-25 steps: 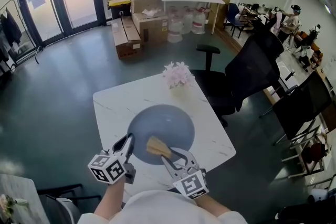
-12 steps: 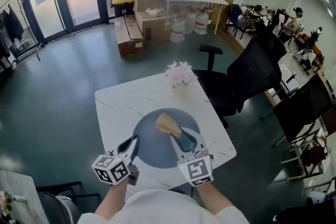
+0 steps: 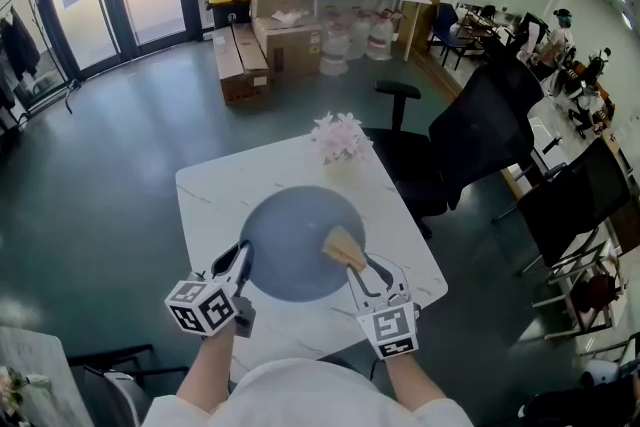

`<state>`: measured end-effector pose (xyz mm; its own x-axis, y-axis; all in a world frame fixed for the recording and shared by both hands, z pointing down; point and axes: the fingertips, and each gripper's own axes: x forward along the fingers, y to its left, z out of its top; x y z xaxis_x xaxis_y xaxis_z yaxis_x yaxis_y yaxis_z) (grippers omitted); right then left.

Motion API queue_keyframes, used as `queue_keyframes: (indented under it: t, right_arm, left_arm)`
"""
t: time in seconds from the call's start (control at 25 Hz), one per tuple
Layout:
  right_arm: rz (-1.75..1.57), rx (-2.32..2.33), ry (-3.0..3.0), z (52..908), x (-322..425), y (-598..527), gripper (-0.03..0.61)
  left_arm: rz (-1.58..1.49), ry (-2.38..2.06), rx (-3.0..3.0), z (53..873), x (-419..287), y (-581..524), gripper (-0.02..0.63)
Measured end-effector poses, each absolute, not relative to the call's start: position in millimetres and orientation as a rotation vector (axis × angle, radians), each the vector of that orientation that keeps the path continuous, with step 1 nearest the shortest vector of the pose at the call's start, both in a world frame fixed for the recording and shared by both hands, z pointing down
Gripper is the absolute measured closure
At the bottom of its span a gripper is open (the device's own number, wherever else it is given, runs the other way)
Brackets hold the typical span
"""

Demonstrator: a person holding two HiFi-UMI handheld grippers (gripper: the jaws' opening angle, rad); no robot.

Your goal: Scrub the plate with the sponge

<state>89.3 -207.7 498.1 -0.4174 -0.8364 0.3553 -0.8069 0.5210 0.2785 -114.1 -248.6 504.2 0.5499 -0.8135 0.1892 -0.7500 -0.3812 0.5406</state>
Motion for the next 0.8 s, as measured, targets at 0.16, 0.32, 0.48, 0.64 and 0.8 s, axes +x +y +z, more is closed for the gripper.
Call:
queue_keyframes:
  t: [0.16,0.32,0.48,0.64,0.8]
  right_arm:
    - [-0.031,1.264,-2.325,516,77,-191,0.439]
    - [0.020,1.128,-2.375,533,48,-171,0.440]
    - [0.039,1.002,-2.445,540,11,-158,0.440]
    - [-0.036,0.951,-2.486,526,-13,-163,0.440]
    - [-0.126,1.007,-2.483,503,-9,-185,0.440]
  left_arm:
    - [-0.155,-1.282,2.212,498,-120,-258,0.571]
    - [-0.164,-1.289,2.219,495,-121,-263,0.571]
    - [-0.151,-1.266,2.230,498,-113,-261,0.571]
    - [-0.115,-1.216,2.248,504,-98,-250,0.571]
    - [-0.089,-1.173,2.251,512,-83,-235,0.571]
